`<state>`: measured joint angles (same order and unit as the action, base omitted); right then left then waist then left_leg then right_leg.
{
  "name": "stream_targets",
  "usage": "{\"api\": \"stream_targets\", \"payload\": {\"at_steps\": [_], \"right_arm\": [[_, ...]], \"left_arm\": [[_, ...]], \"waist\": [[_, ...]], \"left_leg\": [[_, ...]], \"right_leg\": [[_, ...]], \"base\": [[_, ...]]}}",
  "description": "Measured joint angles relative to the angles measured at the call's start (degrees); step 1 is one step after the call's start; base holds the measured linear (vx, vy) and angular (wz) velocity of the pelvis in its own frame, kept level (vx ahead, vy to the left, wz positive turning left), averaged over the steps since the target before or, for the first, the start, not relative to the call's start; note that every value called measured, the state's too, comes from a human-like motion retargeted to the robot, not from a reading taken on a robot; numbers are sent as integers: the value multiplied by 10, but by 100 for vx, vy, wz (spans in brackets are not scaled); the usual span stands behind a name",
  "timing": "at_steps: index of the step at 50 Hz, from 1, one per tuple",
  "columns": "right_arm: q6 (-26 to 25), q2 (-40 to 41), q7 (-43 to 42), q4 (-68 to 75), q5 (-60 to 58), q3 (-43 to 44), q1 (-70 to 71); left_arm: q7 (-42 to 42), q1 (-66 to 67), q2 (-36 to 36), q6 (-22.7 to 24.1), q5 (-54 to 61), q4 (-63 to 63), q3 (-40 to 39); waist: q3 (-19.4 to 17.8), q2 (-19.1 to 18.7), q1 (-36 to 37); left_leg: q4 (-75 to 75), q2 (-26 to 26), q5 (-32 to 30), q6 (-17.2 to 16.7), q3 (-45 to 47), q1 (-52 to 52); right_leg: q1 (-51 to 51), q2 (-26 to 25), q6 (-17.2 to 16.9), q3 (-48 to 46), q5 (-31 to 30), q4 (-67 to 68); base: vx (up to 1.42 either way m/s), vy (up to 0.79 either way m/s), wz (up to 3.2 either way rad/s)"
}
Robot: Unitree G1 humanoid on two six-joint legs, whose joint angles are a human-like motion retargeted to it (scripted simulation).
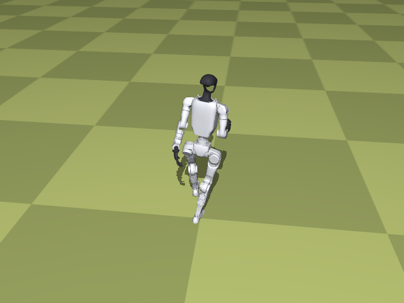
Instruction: Walk run
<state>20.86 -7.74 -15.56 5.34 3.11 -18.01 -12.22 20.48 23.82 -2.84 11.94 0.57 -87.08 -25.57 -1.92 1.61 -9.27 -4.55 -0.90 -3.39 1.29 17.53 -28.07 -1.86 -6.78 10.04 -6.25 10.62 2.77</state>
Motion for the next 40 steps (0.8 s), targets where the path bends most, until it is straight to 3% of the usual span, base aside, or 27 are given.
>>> {"api": "stream_targets", "payload": {"at_steps": [3, 7, 10, 13, 15, 17, 20, 25, 28, 33, 35, 38, 40], "right_arm": [[7, 5, -4, 5, 10, -6, -13], [10, 0, 7, 15, 19, -17, -24], [8, -3, 25, 22, 16, -18, -39], [9, 0, 33, 28, 11, -31, -47], [4, 1, 29, 25, 9, -38, -46], [6, 0, 30, 22, 8, -40, -32], [13, 3, 45, 21, 9, -28, -9], [23, 4, 33, 13, 23, -9, -14], [24, 4, 24, 9, 25, -4, -20], [22, 9, 28, 1, 10, 5, -24], [22, 14, 32, 2, 5, 9, -26], [22, 20, 35, 7, 4, 12, -31], [21, 22, 37, 8, 5, 15, -39]], "left_arm": [[1, 10, 1, 2, -11, -11, -14], [0, 14, 0, -3, -10, -22, -33], [-5, 9, -7, -7, 2, -32, -34], [-21, -21, -22, -4, 29, -47, -20], [-49, -55, -36, 17, 47, -51, 7], [-101, -98, -47, 54, 57, -45, 30], [-156, -179, -63, 83, 52, -29, 53], [-83, -302, -79, 66, 46, 28, 86], [-56, -361, -86, 75, 71, 70, 110], [-33, -424, -96, 90, 85, 138, 125], [-28, -433, -99, 96, 84, 158, 126], [-32, -429, -98, 107, 76, 167, 128], [-35, -416, -96, 111, 68, 156, 132]], "waist": [[-2, 14, 14], [9, 24, 39], [37, 32, 35], [59, 23, 26], [63, 0, 20], [67, -18, 17], [70, -32, 21], [71, -43, -9], [70, -32, -33], [51, -14, -70], [43, -14, -83], [38, -23, -89], [38, -33, -97]], "left_leg": [[35, 9, 21, 4, 24, 13], [3, 5, -8, 30, 43, 40], [16, 26, -27, 51, 45, 74], [11, 17, 5, 52, 37, 98], [9, 4, 26, 57, 20, 118], [6, -7, 48, 58, 10, 138], [6, -12, 72, 56, 7, 162], [13, 8, 97, 58, -45, 210], [17, 36, 112, 60, -70, 240], [22, 73, 143, 56, -96, 306], [22, 77, 154, 53, -106, 332], [18, 73, 168, 42, -108, 362], [9, 64, 167, 30, -112, 379]], "right_leg": [[-20, 2, -1, 3, 7, 13], [-45, 6, -19, 12, -36, 39], [-54, 24, -49, -10, -138, 68], [-36, 41, -70, -30, -295, 143], [-12, 39, -66, -65, -368, 217], [23, 49, -50, -106, -394, 303], [82, 58, -59, -108, -301, 380], [174, 53, -91, -95, -178, 362], [211, 84, -126, -109, -162, 269], [264, 117, -131, -94, -150, 112], [286, 117, -125, -80, -156, 58], [302, 113, -141, -79, -151, -11], [298, 111, -109, -97, -159, -17]], "base": [[61, -3, -24], [99, 7, -53], [96, 8, -5], [95, 10, -3], [87, 10, 24], [82, 7, 0], [69, 7, 3], [79, 0, 90], [73, -8, 90], [61, -9, 54], [75, -17, 38], [94, -29, 12], [78, -25, 32]]}}
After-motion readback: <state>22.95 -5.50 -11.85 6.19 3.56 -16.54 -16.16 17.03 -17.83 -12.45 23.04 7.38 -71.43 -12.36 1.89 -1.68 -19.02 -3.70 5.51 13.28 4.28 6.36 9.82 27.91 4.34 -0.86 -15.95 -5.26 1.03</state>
